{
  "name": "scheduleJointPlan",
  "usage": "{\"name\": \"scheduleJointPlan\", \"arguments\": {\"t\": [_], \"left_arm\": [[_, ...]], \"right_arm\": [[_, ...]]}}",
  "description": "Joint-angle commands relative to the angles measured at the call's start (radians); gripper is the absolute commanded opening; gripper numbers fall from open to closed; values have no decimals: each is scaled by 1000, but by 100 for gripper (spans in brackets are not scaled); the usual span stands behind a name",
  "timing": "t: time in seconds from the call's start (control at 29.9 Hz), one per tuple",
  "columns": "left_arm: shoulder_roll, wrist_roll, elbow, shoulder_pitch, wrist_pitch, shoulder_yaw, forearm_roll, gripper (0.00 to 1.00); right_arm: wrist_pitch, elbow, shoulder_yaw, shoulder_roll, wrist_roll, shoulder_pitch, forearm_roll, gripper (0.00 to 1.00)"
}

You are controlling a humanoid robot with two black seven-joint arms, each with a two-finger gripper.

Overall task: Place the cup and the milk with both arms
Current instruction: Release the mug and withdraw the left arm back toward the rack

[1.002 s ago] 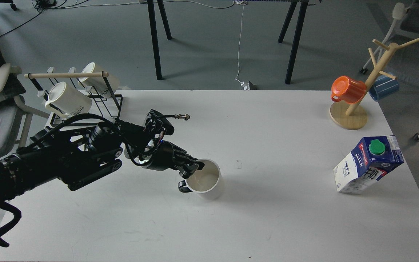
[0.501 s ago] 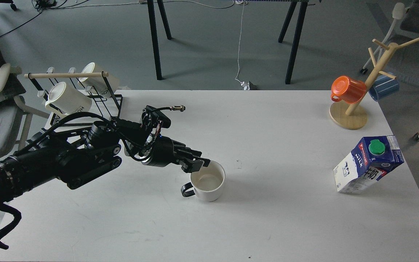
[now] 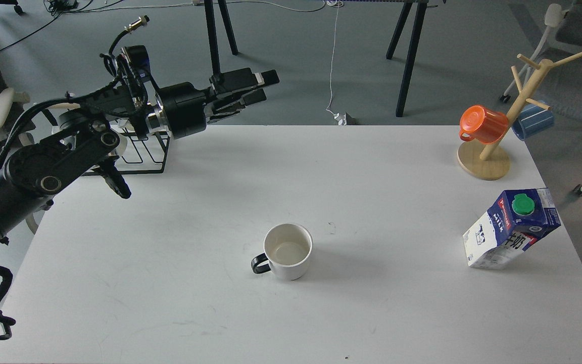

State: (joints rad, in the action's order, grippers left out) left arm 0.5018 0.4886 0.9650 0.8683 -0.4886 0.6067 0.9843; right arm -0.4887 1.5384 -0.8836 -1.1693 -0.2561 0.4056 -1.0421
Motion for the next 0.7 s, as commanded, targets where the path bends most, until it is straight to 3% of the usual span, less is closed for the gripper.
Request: {"name": "scheduleJointPlan", "arguments": {"t": [0.0, 0.2, 0.5, 0.67], "left_arm": [[61, 0, -15, -15, 0, 36, -281, 80], [171, 0, -91, -66, 0, 117, -614, 84], [236, 0, -75, -140, 0, 116, -621, 87], [222, 0, -75, -158, 0, 111, -619, 89]], "right_arm": [[0, 94, 5, -35, -3, -11, -114, 97], [0, 144, 14, -105, -5, -91, -170, 98], [0, 138, 66, -276, -6, -353, -170, 97], [0, 129, 276, -332, -15, -387, -167, 97]]}}
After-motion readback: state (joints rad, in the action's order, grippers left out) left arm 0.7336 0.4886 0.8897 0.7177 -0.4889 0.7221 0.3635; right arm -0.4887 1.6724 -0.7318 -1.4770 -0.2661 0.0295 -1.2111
